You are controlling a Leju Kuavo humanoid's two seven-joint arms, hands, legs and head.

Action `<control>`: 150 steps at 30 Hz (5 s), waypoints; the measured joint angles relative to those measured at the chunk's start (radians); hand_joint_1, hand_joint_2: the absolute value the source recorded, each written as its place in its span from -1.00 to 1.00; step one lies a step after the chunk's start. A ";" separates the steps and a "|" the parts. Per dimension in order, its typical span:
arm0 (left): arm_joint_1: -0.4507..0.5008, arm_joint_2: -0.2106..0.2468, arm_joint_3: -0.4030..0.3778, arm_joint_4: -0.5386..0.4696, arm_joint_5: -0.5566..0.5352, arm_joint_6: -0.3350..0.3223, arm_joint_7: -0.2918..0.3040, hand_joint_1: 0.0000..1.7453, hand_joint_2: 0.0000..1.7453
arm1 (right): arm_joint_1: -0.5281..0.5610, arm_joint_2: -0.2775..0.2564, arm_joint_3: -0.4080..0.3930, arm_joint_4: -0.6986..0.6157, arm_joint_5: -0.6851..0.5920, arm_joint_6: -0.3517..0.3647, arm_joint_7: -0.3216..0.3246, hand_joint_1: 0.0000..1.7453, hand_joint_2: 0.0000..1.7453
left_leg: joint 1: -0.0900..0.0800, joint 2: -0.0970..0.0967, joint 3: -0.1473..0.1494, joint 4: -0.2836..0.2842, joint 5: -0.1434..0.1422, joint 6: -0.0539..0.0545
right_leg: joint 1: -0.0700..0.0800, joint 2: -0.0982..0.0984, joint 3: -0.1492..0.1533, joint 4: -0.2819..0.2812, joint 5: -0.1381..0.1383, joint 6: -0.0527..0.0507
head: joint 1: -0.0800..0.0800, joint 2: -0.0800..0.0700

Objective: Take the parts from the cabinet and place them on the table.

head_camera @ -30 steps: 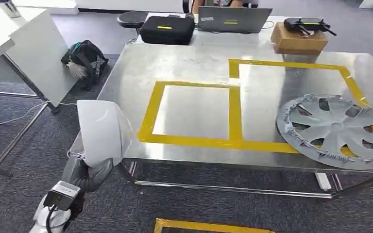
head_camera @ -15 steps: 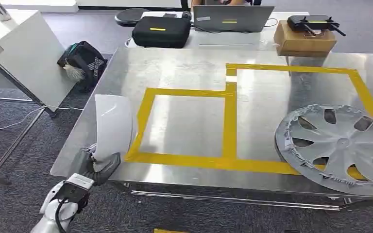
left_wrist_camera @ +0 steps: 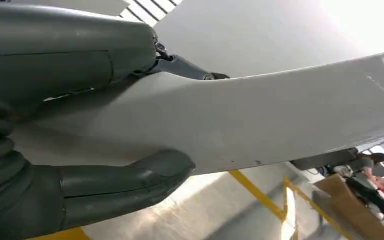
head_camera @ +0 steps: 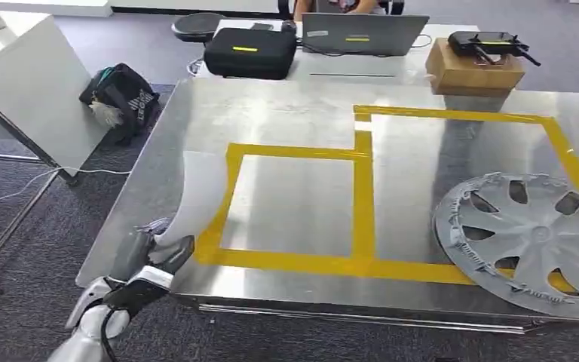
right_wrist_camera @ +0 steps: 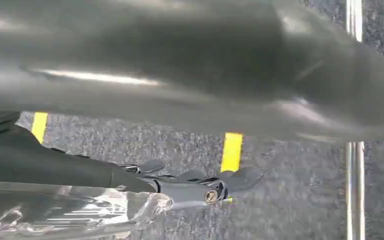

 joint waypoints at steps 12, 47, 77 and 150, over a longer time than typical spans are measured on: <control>-0.183 -0.011 -0.159 0.135 -0.374 0.113 0.239 1.00 1.00 | -0.016 0.000 0.021 0.002 0.061 0.004 0.011 -1.00 -1.00 | -0.003 -0.001 0.000 0.001 -0.003 0.018 | -0.003 -0.001 0.010 -0.022 0.007 0.033 | 0.000 0.000; -0.439 -0.139 -0.353 0.599 -0.794 0.189 0.553 -1.00 -1.00 | -0.041 0.000 0.066 0.002 0.087 -0.008 0.050 -1.00 -1.00 | 0.000 -0.001 0.001 -0.001 0.001 0.018 | 0.000 -0.001 0.009 -0.021 0.009 0.035 | -0.001 0.000; 0.020 -0.037 -0.089 -0.002 -0.141 0.341 0.091 -1.00 -1.00 | 0.006 0.001 0.005 0.002 0.026 -0.006 0.011 -1.00 -1.00 | -0.001 0.001 0.026 -0.030 -0.004 0.047 | -0.011 -0.003 -0.004 0.014 -0.031 0.057 | 0.003 0.000; -0.029 -0.004 0.732 0.902 0.381 0.229 -0.095 -1.00 -1.00 | 0.001 0.025 -0.086 0.005 0.075 -0.024 0.028 -1.00 -1.00 | -0.022 -0.100 -0.035 -0.047 0.099 0.028 | 0.010 0.069 0.144 -0.065 -0.079 0.012 | -0.020 0.000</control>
